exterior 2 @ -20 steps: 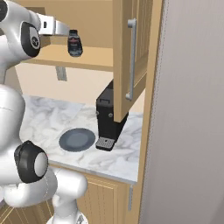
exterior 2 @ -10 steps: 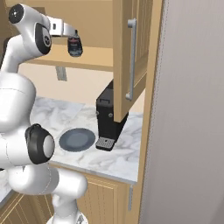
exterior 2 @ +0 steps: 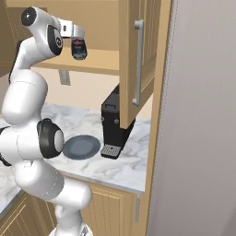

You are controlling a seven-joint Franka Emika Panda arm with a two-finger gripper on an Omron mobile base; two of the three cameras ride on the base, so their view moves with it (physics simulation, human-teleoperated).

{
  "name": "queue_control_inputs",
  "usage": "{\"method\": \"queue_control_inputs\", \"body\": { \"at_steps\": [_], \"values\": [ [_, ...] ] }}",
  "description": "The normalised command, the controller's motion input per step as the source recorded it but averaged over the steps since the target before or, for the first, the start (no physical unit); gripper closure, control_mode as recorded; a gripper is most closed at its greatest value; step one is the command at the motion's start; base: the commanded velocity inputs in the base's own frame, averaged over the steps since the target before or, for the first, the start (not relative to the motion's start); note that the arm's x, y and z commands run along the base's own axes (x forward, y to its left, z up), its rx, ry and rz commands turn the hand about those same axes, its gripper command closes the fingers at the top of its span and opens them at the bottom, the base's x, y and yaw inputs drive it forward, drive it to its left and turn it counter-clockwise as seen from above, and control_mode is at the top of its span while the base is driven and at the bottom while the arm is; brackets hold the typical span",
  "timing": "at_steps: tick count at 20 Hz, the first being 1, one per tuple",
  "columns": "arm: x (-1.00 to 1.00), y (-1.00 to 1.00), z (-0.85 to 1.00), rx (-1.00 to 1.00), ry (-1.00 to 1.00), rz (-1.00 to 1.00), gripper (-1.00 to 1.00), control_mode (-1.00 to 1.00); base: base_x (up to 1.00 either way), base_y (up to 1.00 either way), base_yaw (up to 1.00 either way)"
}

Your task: Move the hot dog bun to the plate on the dining table and place the condiment next to that plate. Then navigate to the fridge and take the sausage and place it on the plate as well.

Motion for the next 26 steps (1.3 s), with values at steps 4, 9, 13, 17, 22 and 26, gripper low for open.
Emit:
{"method": "queue_control_inputs", "body": {
  "at_steps": [4,9,13,17,22,26],
  "values": [
    [0.46,0.0,0.0,0.0,0.0,0.0,-1.0,-1.0,0.0,0.0,0.0],
    [0.45,0.0,-0.01,0.0,0.0,0.0,-1.0,-1.0,0.0,0.0,0.0],
    [0.45,0.01,-0.06,0.0,0.05,0.0,-1.0,-1.0,0.0,0.0,0.0],
    [0.45,0.11,-0.17,0.0,0.09,0.0,-1.0,-1.0,0.0,0.0,0.0],
    [0.39,0.16,-0.07,0.0,0.03,0.0,-1.0,-1.0,0.0,0.0,0.0],
    [0.19,0.11,-0.01,0.0,0.0,0.0,1.0,-1.0,0.0,0.0,0.0]
  ]
}}
